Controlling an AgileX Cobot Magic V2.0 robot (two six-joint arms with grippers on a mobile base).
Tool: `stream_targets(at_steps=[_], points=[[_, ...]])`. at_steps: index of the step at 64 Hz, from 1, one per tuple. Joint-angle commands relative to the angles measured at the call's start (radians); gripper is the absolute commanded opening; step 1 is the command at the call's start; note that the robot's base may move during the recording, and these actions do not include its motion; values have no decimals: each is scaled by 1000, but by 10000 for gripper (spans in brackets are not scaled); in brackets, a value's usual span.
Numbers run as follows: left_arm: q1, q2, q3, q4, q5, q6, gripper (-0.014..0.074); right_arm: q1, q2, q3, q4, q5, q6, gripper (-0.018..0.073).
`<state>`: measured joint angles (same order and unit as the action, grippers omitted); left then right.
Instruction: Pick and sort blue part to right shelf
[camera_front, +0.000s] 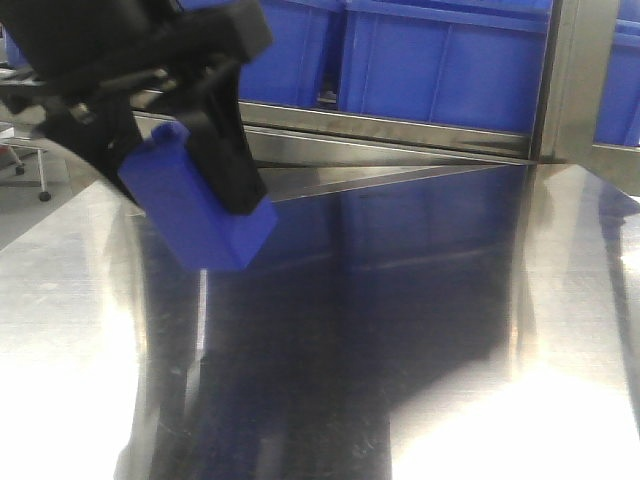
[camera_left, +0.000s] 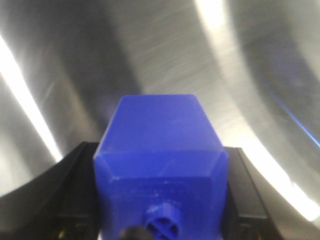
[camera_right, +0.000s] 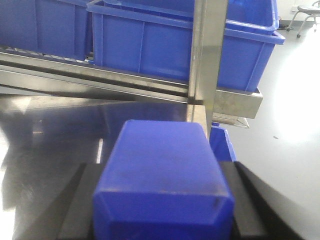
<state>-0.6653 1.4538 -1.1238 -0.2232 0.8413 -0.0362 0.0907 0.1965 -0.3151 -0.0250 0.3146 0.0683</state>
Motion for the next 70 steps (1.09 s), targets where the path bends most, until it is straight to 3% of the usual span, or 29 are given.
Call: stream_targets(at_steps=[1, 8, 21, 39, 54, 60, 70], points=[[0, -115, 47, -52, -160, 162, 347, -8, 7, -30, -8, -88, -5, 414], [10, -196, 144, -54, -268, 274, 347, -8, 7, -30, -8, -88, -5, 414], [92, -361, 302, -68, -432, 274, 347, -8, 7, -30, -8, -88, -5, 414], [256, -620, 504, -68, -651, 274, 347, -8, 7, -30, -8, -88, -5, 414], [410, -842, 623, -68, -679, 274, 347, -8, 7, -30, -8, -88, -5, 414], [456, -943, 653, -42, -679, 249, 347, -8, 7, -30, -8, -88, -5, 414], [499, -1096, 684, 108, -659, 110, 347, -8, 7, -30, -8, -88, -5, 414]])
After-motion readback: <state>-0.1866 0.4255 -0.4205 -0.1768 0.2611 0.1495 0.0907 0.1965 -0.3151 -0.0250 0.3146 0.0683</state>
